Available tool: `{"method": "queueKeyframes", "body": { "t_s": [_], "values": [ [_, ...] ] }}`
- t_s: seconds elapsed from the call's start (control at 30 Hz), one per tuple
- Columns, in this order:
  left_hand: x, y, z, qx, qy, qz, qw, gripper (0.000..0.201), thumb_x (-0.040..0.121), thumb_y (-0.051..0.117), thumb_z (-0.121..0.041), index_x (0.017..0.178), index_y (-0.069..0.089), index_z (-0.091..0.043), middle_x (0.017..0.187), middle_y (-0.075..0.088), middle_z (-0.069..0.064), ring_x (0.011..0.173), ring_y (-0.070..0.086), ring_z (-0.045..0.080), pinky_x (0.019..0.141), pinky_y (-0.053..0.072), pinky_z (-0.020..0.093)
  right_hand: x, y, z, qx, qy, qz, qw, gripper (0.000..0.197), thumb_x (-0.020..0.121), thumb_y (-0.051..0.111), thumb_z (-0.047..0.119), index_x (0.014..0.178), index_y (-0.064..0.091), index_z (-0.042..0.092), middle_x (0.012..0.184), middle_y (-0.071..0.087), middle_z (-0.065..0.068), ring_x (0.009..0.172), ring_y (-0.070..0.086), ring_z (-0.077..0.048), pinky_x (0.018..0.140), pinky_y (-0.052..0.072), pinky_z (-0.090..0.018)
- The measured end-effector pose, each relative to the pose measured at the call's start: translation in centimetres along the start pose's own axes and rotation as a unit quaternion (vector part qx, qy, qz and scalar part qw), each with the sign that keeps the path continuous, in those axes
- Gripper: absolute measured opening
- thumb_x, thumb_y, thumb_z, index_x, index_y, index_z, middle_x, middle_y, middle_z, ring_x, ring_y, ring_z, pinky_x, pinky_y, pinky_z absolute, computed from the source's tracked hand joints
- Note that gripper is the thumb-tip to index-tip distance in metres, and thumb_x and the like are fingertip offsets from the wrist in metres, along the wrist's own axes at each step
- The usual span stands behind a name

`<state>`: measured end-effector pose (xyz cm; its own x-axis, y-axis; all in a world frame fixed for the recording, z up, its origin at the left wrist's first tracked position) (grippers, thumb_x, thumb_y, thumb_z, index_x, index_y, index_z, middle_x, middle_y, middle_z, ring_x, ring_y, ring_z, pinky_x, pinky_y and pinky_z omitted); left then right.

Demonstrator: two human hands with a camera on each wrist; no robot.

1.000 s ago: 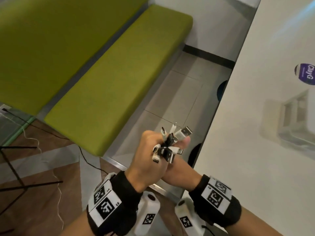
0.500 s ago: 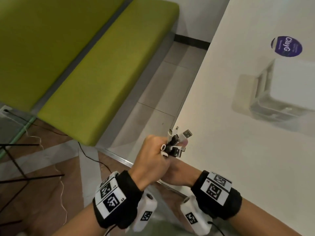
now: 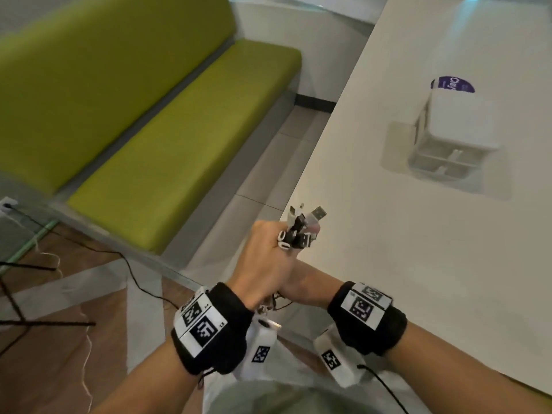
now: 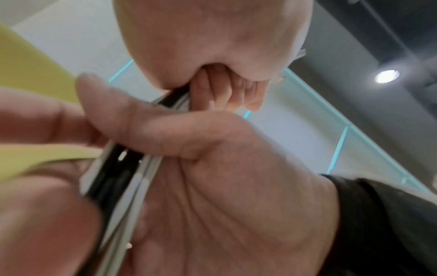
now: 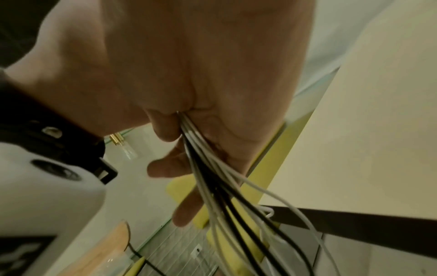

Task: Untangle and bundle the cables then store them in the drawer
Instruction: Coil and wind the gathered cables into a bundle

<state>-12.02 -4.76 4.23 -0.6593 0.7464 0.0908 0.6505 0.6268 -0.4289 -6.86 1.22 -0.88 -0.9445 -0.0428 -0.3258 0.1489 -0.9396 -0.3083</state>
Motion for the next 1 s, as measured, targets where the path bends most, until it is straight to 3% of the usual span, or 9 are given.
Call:
{"method": "queueKeyframes", "body": {
  "t_s": [0.1,0.17,0.2,0.27,0.4,0.57,0.77,0.87,1.0],
  "values": [
    [-1.3,2.4,-1.6,-0.022,0.056,0.007,0.998,0.028,0.090,0.065,-0.006,0.066,0.063,-0.021,0.083,0.046,-0.034,0.063,0.059,-0.020,0.048,0.030,0.009,-2.8,-0.1,-1.5,0.033,0.004,-0.093,0.995,0.024,0.094,0.039,-0.007,0.082,0.060,-0.009,0.082,0.062,-0.027,0.073,0.055,-0.020,0.061,0.044,-0.011],
    [-2.0,3.8,-3.3,-0.087,0.072,0.021,0.993,0.026,0.091,0.064,-0.007,0.069,0.065,-0.021,0.080,0.060,-0.028,0.068,0.064,-0.009,0.055,0.033,0.004,-5.2,-0.4,-1.9,0.070,-0.004,-0.145,0.987,0.026,0.090,0.039,-0.011,0.076,0.059,-0.002,0.074,0.059,-0.026,0.067,0.054,-0.028,0.057,0.047,-0.021],
    [-2.3,4.5,-4.4,-0.118,0.074,0.036,0.990,0.029,0.092,0.063,-0.008,0.067,0.068,-0.023,0.064,0.067,-0.022,0.062,0.063,-0.011,0.056,0.033,0.006,-6.3,-0.8,-2.3,0.081,-0.019,-0.179,0.980,0.028,0.088,0.038,-0.011,0.070,0.055,0.001,0.066,0.055,-0.022,0.060,0.052,-0.027,0.053,0.044,-0.025],
    [-2.6,5.7,-6.4,-0.164,0.063,0.055,0.983,0.050,0.091,0.064,-0.014,0.043,0.058,-0.021,0.038,0.035,-0.004,0.039,0.037,0.002,0.051,0.028,0.013,-9.0,-1.7,-2.2,0.110,-0.030,-0.232,0.966,0.024,0.084,0.044,0.000,0.060,0.043,-0.001,0.053,0.041,-0.012,0.047,0.038,-0.019,0.045,0.034,-0.025],
    [-2.3,7.4,-9.1,-0.261,0.019,0.099,0.960,0.049,0.086,0.066,-0.029,0.051,0.032,-0.023,0.051,0.016,-0.004,0.045,0.014,0.013,0.046,0.015,0.025,-13.8,-2.8,-2.0,0.088,-0.057,-0.282,0.954,0.048,0.083,0.052,0.041,0.056,0.032,0.006,0.049,0.028,-0.003,0.046,0.024,-0.018,0.048,0.020,-0.032],
    [-2.0,8.3,-9.9,-0.358,-0.045,0.165,0.918,0.048,0.086,0.061,-0.028,0.051,0.029,-0.022,0.052,0.014,-0.002,0.045,0.010,0.013,0.045,0.011,0.027,-17.3,-3.5,-2.2,0.060,-0.044,-0.271,0.960,0.043,0.098,0.050,0.033,0.065,0.036,0.009,0.053,0.033,0.007,0.048,0.028,-0.008,0.051,0.024,-0.030],
    [-1.2,9.3,-11.4,-0.164,0.050,0.208,0.963,0.032,0.095,0.057,-0.027,0.071,0.061,-0.006,0.055,0.054,-0.012,0.056,0.052,0.002,0.062,0.040,0.015,-17.5,-6.8,-0.1,0.109,-0.025,-0.294,0.949,0.016,0.084,0.057,0.000,0.068,0.059,0.000,0.063,0.059,-0.016,0.061,0.059,-0.016,0.066,0.049,-0.024],
    [0.3,9.7,-12.1,-0.156,0.053,0.228,0.960,0.025,0.095,0.057,-0.032,0.083,0.063,-0.010,0.053,0.050,-0.015,0.052,0.049,0.002,0.054,0.040,0.013,-16.6,-7.1,0.7,0.211,-0.054,-0.354,0.909,0.015,0.075,0.047,-0.002,0.062,0.040,-0.001,0.051,0.037,-0.008,0.046,0.035,-0.016,0.045,0.030,-0.024],
    [1.6,10.2,-12.6,-0.118,0.073,0.278,0.951,0.044,0.093,0.057,-0.040,0.079,0.054,0.002,0.051,0.042,-0.011,0.054,0.043,0.008,0.056,0.037,0.015,-16.5,-7.6,1.0,0.190,-0.046,-0.411,0.890,0.016,0.072,0.039,0.013,0.058,0.034,0.008,0.043,0.029,0.002,0.040,0.023,-0.013,0.043,0.016,-0.026]
  ]
}}
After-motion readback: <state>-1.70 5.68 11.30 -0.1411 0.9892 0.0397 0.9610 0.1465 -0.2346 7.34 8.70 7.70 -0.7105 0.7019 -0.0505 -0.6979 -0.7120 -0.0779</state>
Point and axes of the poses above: each hand's wrist, its own x-axis towards the middle knuckle, its own y-axis out of the palm, z = x × y, the point moved 1 cm from there along x, towards the middle knuckle
